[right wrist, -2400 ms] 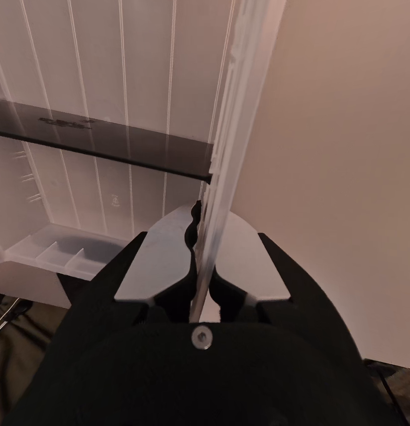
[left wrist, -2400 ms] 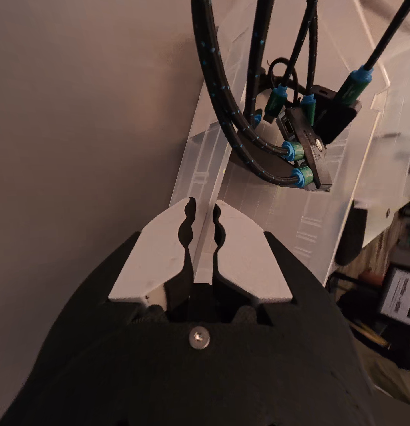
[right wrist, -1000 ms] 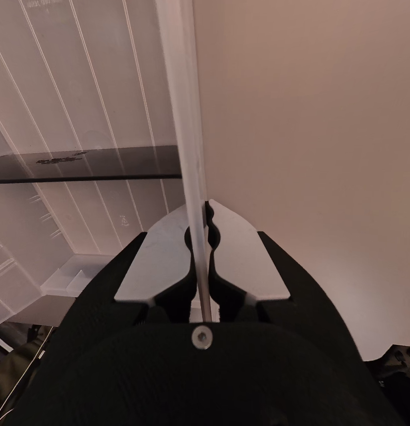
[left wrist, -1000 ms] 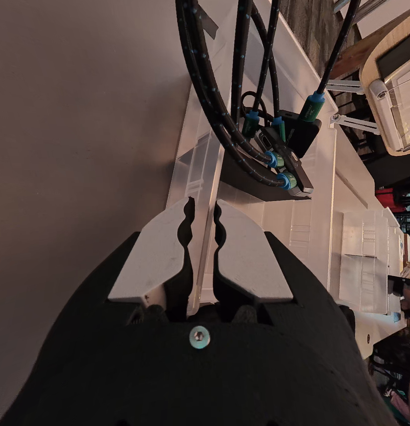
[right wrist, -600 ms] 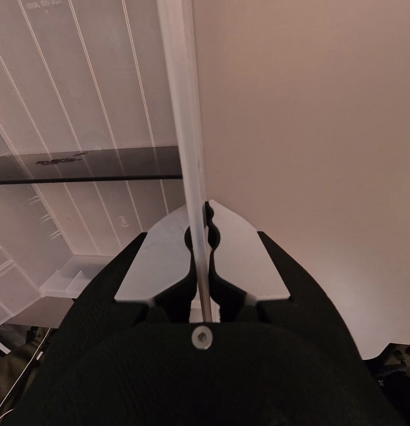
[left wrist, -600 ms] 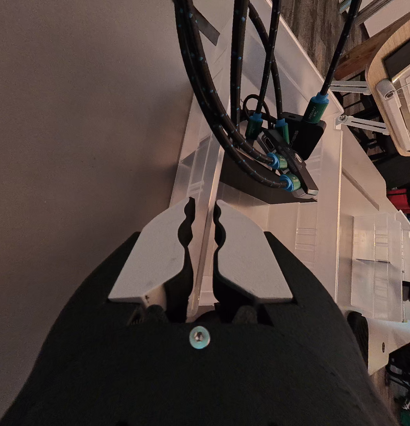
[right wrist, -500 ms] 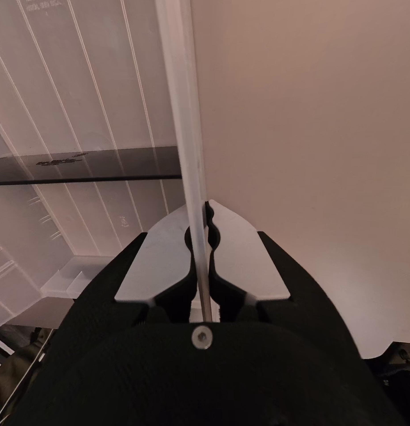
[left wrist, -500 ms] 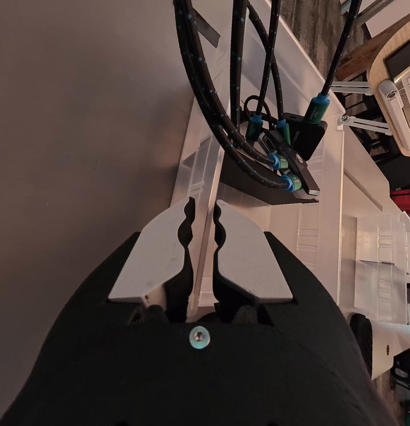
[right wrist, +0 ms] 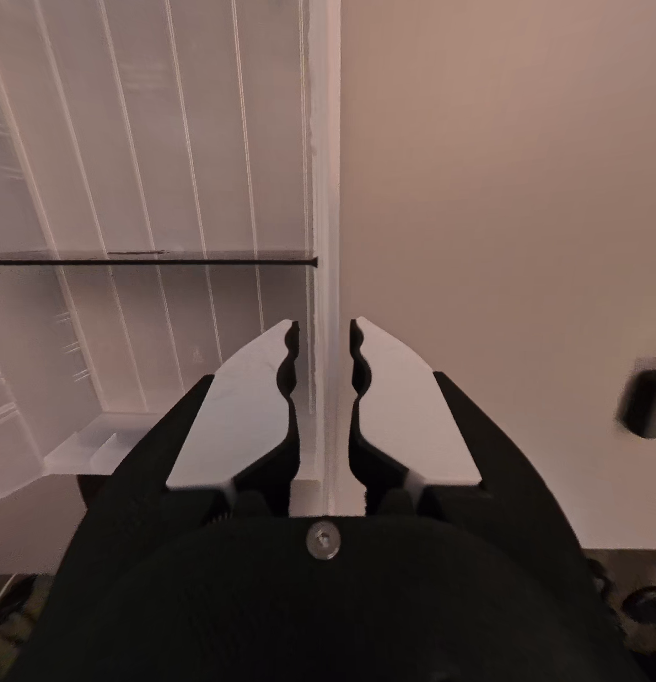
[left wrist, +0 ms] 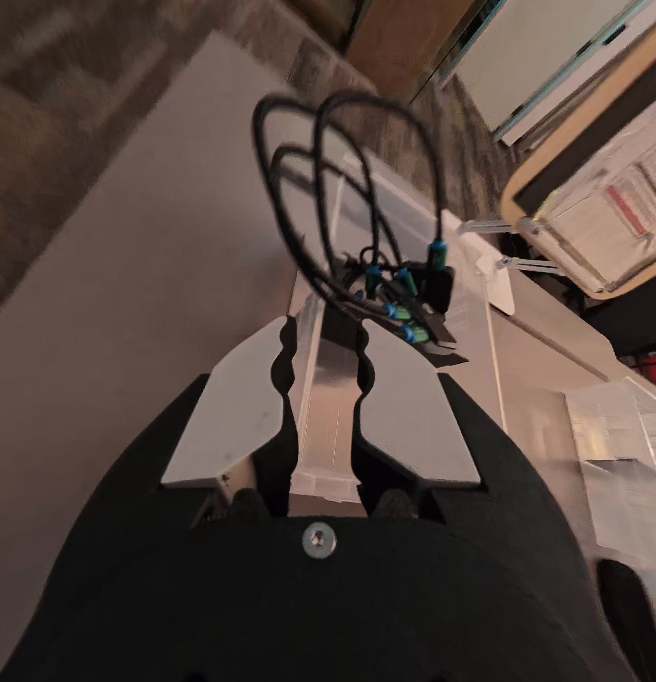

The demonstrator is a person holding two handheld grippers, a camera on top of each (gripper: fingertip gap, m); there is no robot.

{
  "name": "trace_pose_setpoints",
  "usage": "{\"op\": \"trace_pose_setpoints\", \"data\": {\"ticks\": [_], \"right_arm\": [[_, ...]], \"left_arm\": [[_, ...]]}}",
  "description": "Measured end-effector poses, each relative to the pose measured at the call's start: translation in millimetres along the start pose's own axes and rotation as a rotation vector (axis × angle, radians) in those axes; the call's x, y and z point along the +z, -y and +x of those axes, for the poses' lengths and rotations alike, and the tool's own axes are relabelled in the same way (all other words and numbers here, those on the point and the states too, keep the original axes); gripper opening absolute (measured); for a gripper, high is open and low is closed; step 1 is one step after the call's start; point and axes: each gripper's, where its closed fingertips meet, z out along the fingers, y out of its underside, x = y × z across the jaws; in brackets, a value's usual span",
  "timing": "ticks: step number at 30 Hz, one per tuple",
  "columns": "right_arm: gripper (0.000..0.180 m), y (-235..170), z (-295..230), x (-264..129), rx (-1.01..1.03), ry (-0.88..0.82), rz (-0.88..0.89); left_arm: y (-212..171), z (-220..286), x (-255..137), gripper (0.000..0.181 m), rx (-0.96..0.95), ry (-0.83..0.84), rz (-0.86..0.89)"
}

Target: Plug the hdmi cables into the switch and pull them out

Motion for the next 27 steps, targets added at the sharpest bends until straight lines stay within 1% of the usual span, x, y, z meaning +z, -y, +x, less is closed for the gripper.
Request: {"op": "trace_pose_setpoints", "data": {"ticks": [3, 5, 7, 9, 10, 11, 12, 13, 14, 16, 17, 19, 21, 24, 27], "right_arm": [[0.029, 13.6, 1.3, -34.3, -0.053, -0.101, 0.12], [0.029, 28.6, -8.5, -62.8, -0.1, -0.146, 0.244], [0.029, 50.6, -32.8, -97.3, -0.195, -0.172, 0.429], [0.03, 72.7, -69.1, -139.4, -0.355, -0.22, 0.673], [0.034, 79.5, -88.7, -159.6, -0.426, -0.25, 0.786], [0.039, 83.8, -109.6, -178.3, -0.484, -0.271, 0.892], [0.044, 86.0, -130.3, -195.1, -0.525, -0.282, 0.993], [0.05, 86.3, -151.4, -209.5, -0.562, -0.28, 1.083], [0.052, 84.9, -172.9, -221.6, -0.598, -0.264, 1.16], [0.053, 79.4, -214.8, -240.0, -0.662, -0.196, 1.286], [0.054, 76.5, -233.3, -246.8, -0.685, -0.154, 1.335], [0.053, 70.9, -266.2, -253.4, -0.722, -0.046, 1.385], [0.054, 66.5, -292.1, -251.3, -0.776, 0.054, 1.381], [0.054, 67.7, -308.3, -241.0, -0.809, 0.126, 1.352], [0.054, 62.8, -323.1, -227.9, -0.886, 0.252, 1.31]], "left_arm": [[27.4, 46.1, -21.9, 0.031, 0.244, -0.108, 0.159], [35.7, 83.4, -30.8, 0.032, 0.442, -0.168, 0.275], [27.5, 116.5, -29.0, 0.042, 0.658, -0.197, 0.364], [14.9, 139.7, -15.6, 0.05, 0.866, -0.162, 0.461], [6.1, 146.4, -2.1, 0.051, 0.959, -0.142, 0.442], [-4.7, 147.5, 15.4, 0.056, 0.996, -0.126, 0.366], [-18.3, 145.8, 33.7, 0.068, 1.007, -0.119, 0.252], [-31.9, 143.8, 49.4, 0.075, 1.023, -0.115, 0.145], [-42.9, 142.3, 62.2, 0.08, 1.056, -0.107, 0.077], [-56.8, 141.1, 81.1, 0.08, 1.154, -0.074, 0.016], [-62.7, 142.3, 88.5, 0.077, 1.192, -0.068, -0.003], [-72.8, 144.0, 100.5, 0.075, 1.236, -0.063, -0.051], [-80.1, 137.6, 110.1, 0.072, 1.274, -0.031, -0.107], [-87.1, 125.0, 119.2, 0.07, 1.307, 0.023, -0.18], [-87.7, 111.6, 124.4, 0.069, 1.354, 0.103, -0.234]]}}
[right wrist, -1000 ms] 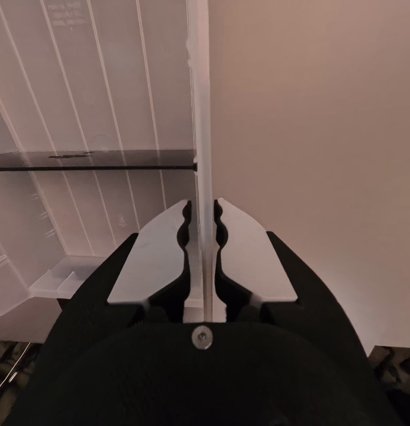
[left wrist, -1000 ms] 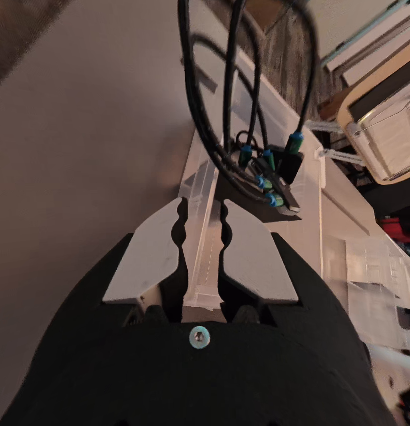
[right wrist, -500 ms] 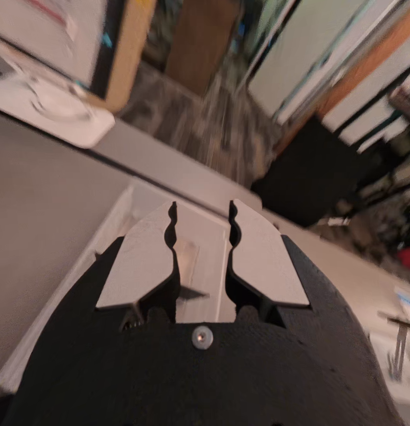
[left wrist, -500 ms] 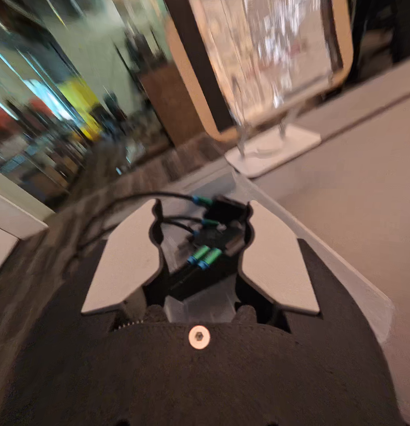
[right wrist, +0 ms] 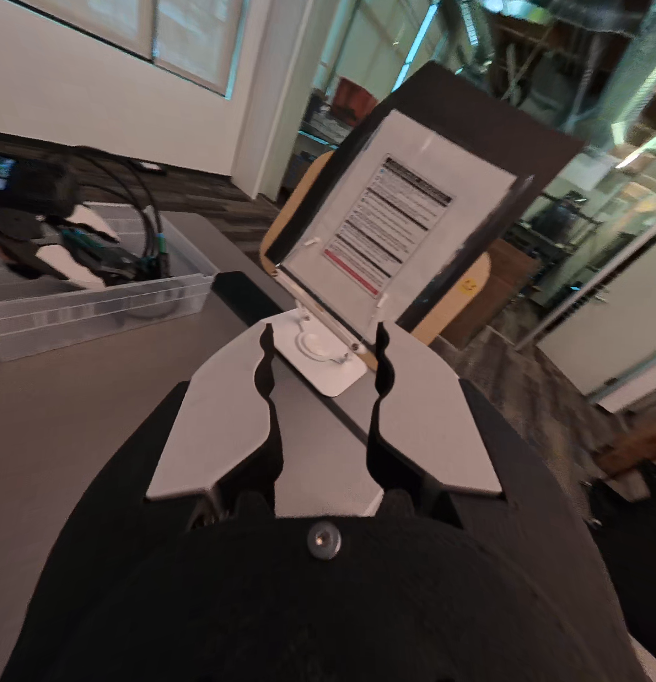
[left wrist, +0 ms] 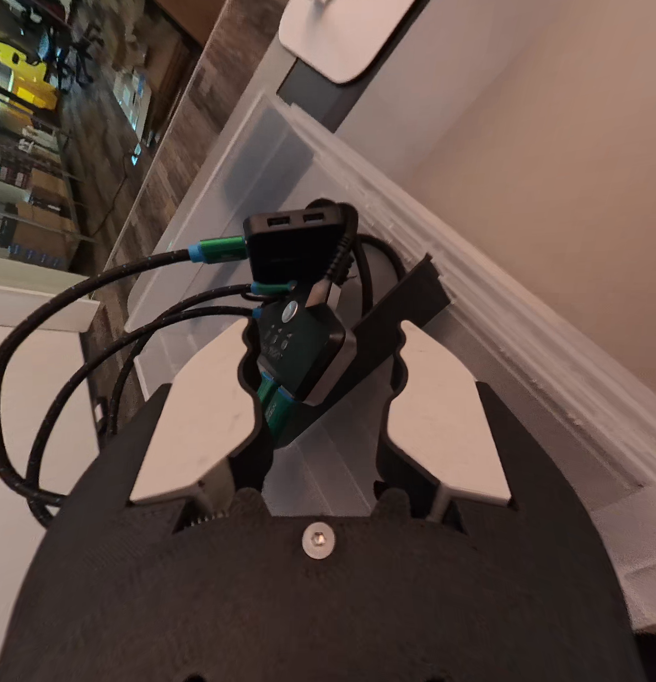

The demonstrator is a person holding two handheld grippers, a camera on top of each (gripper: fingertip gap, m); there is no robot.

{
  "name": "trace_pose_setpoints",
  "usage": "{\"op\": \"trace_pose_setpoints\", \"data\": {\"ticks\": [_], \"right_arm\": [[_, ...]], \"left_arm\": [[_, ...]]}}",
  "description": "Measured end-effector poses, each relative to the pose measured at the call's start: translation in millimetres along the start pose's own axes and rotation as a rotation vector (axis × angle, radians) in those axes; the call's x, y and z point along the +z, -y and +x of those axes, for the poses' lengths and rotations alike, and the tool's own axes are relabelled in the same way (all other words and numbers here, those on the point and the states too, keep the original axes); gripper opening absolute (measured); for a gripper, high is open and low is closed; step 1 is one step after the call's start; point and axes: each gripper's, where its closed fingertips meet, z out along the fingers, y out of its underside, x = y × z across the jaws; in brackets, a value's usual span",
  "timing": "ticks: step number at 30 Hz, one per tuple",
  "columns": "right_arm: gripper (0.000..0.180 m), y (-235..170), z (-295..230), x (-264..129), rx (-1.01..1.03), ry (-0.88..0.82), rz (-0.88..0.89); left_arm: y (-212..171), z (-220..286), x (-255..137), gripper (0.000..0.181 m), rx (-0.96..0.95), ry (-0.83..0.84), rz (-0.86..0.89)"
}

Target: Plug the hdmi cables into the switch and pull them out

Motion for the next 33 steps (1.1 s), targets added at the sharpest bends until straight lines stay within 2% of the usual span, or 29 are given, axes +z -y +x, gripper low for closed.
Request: {"op": "trace_pose_setpoints", "data": {"ticks": [4, 5, 10, 14, 17, 26, 33], "right_arm": [[0.054, -17.7, 1.4, 1.7, 0.053, 0.069, -0.044], [0.053, -19.8, 2.9, 0.9, 0.064, 0.074, -0.044], [0.052, -19.0, -4.6, -2.5, 0.124, 0.161, -0.019], [0.052, -15.9, -6.0, -6.1, 0.111, 0.168, -0.009], [0.052, -14.6, -3.8, -8.1, 0.111, 0.162, -0.004], [0.05, -18.1, -4.7, -4.1, 0.117, 0.166, -0.015], [0.049, -25.6, -10.0, 5.3, 0.101, 0.167, -0.052]], "left_arm": [[-12.4, -2.4, 12.2, 0.066, 0.048, 0.032, -0.056], [-13.2, -3.9, 12.2, 0.059, 0.076, 0.051, -0.055], [-17.8, -3.3, 11.0, 0.048, 0.177, 0.084, -0.124], [-16.3, -5.7, 1.7, 0.033, 0.242, 0.109, -0.176], [-17.5, -5.6, -6.6, 0.028, 0.275, 0.101, -0.209], [9.7, -29.1, -51.4, 0.023, 0.227, 0.201, -0.128], [24.0, -52.9, -94.7, 0.02, 0.069, 0.282, 0.004]]}}
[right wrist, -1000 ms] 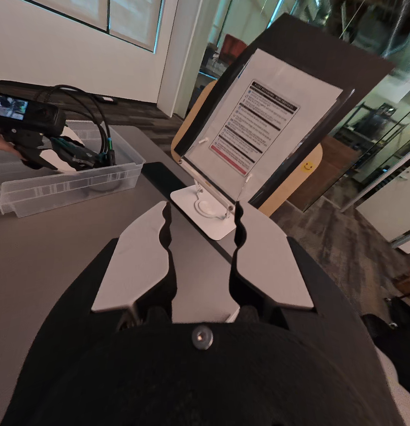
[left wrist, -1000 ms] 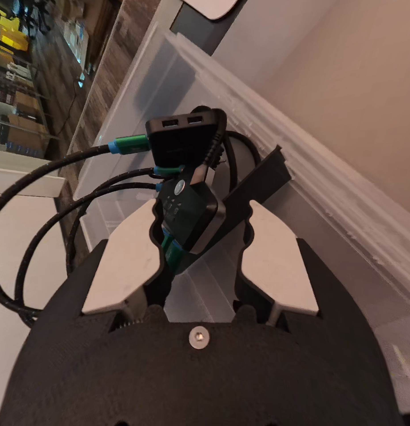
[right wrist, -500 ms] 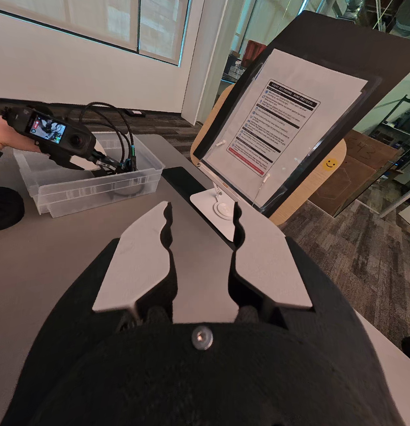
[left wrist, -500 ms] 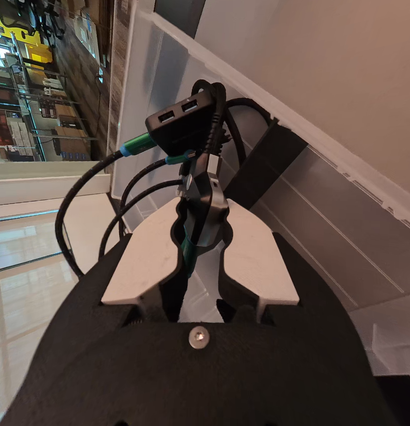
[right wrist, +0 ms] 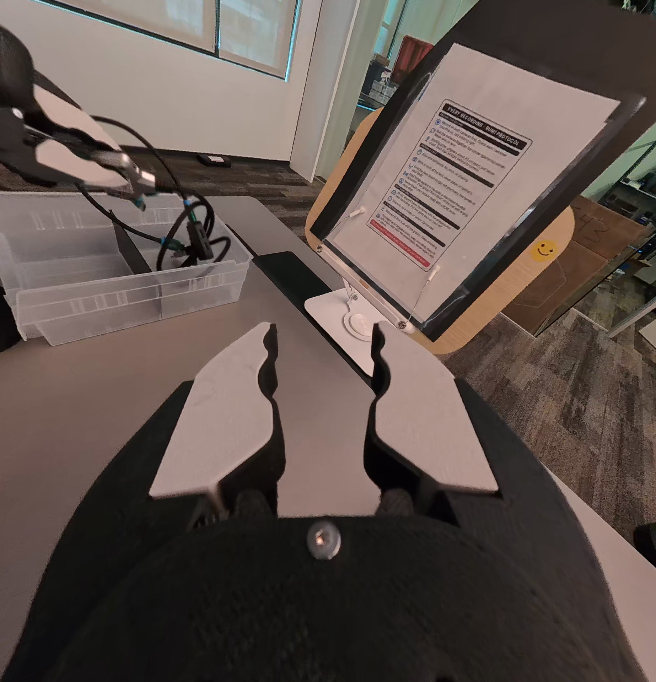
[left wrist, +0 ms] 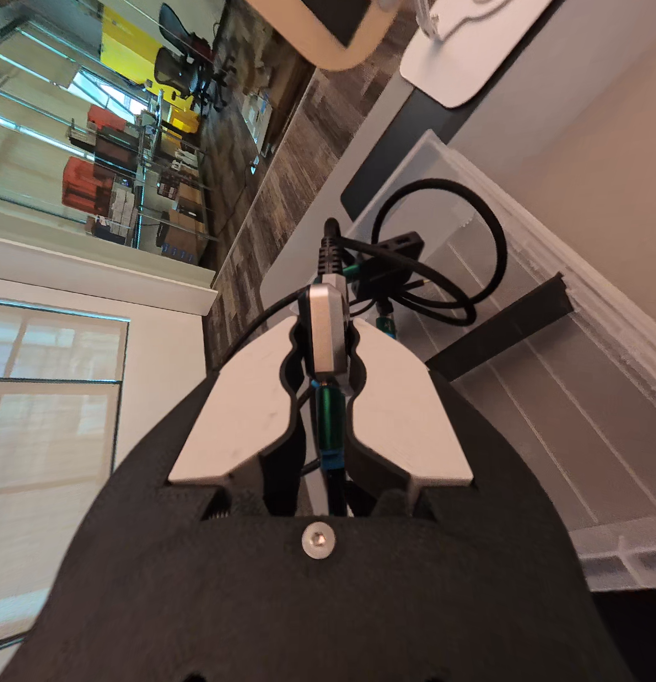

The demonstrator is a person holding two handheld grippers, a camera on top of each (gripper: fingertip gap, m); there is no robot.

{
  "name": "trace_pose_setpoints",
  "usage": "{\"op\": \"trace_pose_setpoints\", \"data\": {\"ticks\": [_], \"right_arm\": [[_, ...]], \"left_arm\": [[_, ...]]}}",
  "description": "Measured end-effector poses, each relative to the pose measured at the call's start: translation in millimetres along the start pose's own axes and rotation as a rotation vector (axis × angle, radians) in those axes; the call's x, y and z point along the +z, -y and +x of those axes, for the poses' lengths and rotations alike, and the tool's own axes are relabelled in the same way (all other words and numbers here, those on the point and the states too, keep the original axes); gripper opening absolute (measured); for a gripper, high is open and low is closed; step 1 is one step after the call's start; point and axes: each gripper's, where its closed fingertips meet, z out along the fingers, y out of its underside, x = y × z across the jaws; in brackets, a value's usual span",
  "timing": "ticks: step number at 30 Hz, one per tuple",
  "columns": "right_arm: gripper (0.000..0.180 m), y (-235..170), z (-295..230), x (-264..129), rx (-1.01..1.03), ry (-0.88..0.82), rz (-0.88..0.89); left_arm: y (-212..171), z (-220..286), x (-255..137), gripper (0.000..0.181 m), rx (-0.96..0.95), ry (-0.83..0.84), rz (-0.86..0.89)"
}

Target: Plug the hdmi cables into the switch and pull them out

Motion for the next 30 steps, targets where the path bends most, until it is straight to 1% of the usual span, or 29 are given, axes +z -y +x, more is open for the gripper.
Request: {"op": "trace_pose_setpoints", "data": {"ticks": [4, 8, 12, 17, 23, 27, 30], "right_arm": [[0.049, -3.4, -4.1, 6.0, -0.006, 0.008, -0.018], [0.049, -8.6, -7.5, 12.8, -0.021, 0.012, -0.044], [0.049, -12.7, -9.0, 17.6, -0.029, 0.014, -0.063], [0.049, -19.2, -12.3, 24.4, -0.033, 0.03, -0.089], [0.049, -28.2, -21.2, 38.0, -0.039, 0.06, -0.119], [0.049, -34.7, -38.4, 54.0, -0.059, 0.113, -0.131], [0.046, -33.1, -62.8, 69.1, -0.109, 0.174, -0.091]], "left_arm": [[-0.1, -9.5, -9.9, 0.02, -0.122, -0.025, 0.049], [-1.2, -14.6, -14.5, 0.02, -0.209, -0.058, 0.055], [2.1, -21.0, -23.4, 0.02, -0.206, -0.019, 0.055], [4.9, -29.6, -23.0, 0.02, -0.274, 0.015, 0.055], [10.3, -46.9, -37.8, 0.019, -0.358, 0.064, 0.139], [11.9, -44.8, -38.1, 0.02, -0.359, 0.044, 0.155], [14.9, -39.6, -35.3, 0.02, -0.337, 0.025, 0.155]]}}
